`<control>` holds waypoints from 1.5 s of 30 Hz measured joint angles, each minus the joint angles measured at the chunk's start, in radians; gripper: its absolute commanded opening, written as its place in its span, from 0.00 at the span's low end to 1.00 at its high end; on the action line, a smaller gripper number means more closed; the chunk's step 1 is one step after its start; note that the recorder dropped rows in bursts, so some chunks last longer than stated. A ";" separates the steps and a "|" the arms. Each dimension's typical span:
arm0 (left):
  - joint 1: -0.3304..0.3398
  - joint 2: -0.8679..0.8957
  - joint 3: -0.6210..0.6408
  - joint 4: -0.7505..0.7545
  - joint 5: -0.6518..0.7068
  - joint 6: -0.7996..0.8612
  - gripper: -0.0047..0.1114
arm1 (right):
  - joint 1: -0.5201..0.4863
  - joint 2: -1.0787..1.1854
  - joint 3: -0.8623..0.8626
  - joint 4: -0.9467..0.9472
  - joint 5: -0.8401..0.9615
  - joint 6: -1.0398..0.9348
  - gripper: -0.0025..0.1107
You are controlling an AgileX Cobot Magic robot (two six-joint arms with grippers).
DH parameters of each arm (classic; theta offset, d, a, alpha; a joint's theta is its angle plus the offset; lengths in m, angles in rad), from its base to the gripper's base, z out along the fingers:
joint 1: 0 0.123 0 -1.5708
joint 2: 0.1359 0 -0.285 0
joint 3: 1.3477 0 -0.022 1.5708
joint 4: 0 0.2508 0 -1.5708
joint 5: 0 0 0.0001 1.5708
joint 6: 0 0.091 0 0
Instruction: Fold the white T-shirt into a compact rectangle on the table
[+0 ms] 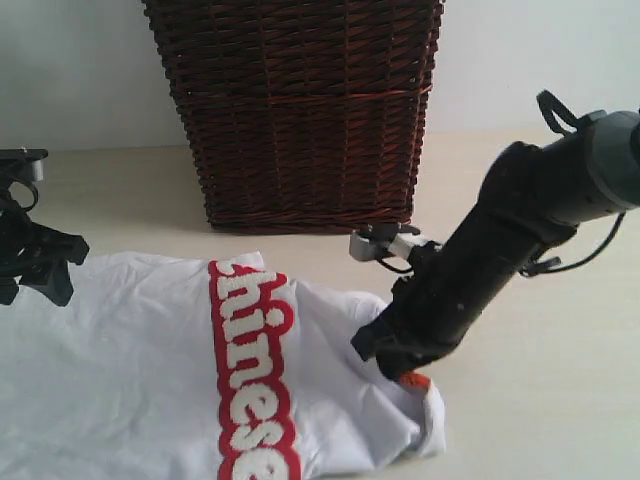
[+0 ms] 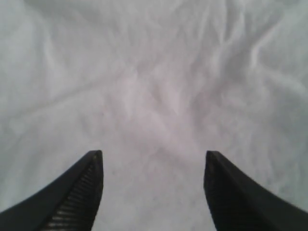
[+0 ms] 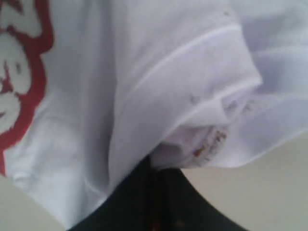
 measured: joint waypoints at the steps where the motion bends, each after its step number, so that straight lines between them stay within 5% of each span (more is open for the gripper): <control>1: 0.000 0.002 -0.012 0.000 0.000 0.002 0.55 | 0.000 -0.011 0.030 0.036 0.023 -0.046 0.04; 7: 0.000 0.019 -0.077 0.000 -0.009 0.002 0.55 | 0.018 -0.102 0.220 0.212 0.116 -0.286 0.22; 13: 0.000 0.034 -0.116 -0.002 -0.013 0.002 0.55 | 0.191 -0.170 0.275 0.347 0.209 -0.484 0.41; 20: 0.000 0.042 -0.118 -0.020 -0.010 0.004 0.55 | 0.229 -0.217 0.230 0.162 0.055 -0.185 0.54; 29: 0.000 0.042 -0.121 -0.023 -0.006 0.004 0.55 | 0.230 -0.371 0.163 -0.232 -0.009 0.221 0.55; 34: 0.000 0.042 -0.121 -0.030 0.006 0.004 0.55 | 0.230 -0.401 0.116 -0.258 -0.269 0.273 0.62; 39: 0.000 0.042 -0.121 -0.035 0.045 0.030 0.55 | 0.239 -0.229 0.048 -0.225 -0.275 0.255 0.61; 42: 0.000 0.042 -0.121 -0.035 0.075 0.036 0.55 | 0.251 -0.114 -0.002 -0.221 -0.273 0.241 0.56; 45: 0.000 0.042 -0.121 -0.035 0.084 0.040 0.55 | 0.253 -0.030 -0.057 -0.182 -0.254 0.194 0.37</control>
